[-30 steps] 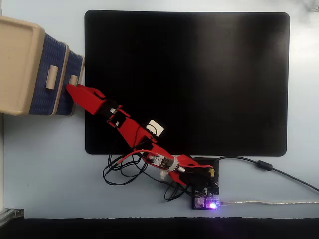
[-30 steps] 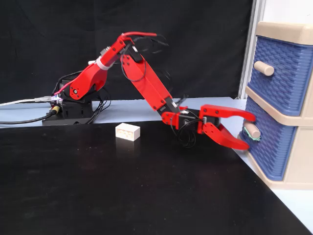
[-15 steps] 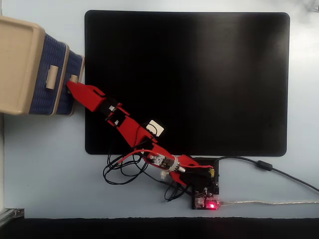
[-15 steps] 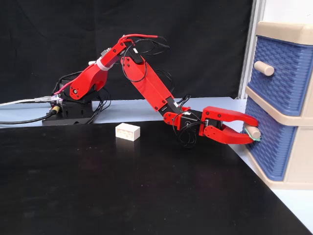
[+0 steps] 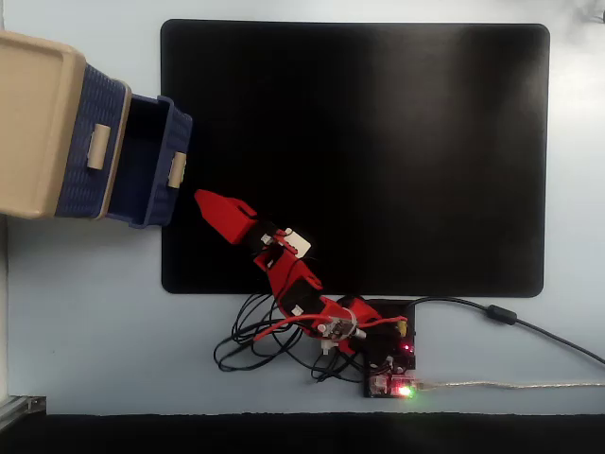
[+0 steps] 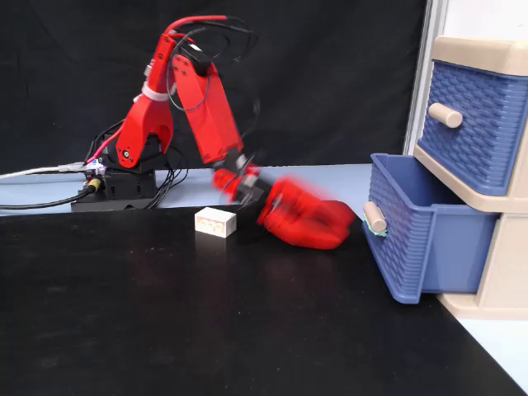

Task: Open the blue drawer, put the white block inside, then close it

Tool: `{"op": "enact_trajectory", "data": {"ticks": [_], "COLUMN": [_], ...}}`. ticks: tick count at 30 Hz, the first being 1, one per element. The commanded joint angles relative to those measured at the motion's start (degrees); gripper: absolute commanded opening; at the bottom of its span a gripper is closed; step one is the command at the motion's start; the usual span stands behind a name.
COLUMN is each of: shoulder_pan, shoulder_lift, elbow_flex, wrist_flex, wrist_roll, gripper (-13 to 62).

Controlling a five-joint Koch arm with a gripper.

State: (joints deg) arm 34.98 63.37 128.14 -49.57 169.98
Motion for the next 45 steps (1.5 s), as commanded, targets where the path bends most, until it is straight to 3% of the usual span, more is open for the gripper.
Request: {"op": "enact_trajectory", "data": {"ticks": [1, 4, 5, 8, 10, 14, 18, 22, 25, 29, 45], "shoulder_pan": [0.7, 0.88, 1.32, 3.78, 6.5, 8.35, 9.23, 10.11, 12.3, 14.59, 10.9], "shoulder_lift": [2.37, 2.37, 2.55, 8.7, 15.21, 33.49, 44.3, 45.18, 45.53, 45.7, 43.95], "elbow_flex": [2.11, 2.11, 2.11, 2.2, 2.02, -5.54, -25.05, -39.81, -39.02, -31.73, -9.23], "wrist_flex": [-6.33, -5.98, -5.71, -2.46, 7.21, 46.93, 93.52, 131.31, 147.04, 145.63, 115.31], "wrist_roll": [1.49, 1.58, 1.49, 0.97, 0.44, 0.0, -10.37, -34.72, -60.64, -78.93, -88.07], "gripper": [-8.3, -7.2, -2.6, 20.0, 27.2, 27.9, 29.1, 30.1, 30.2, 30.2, 30.2]}}
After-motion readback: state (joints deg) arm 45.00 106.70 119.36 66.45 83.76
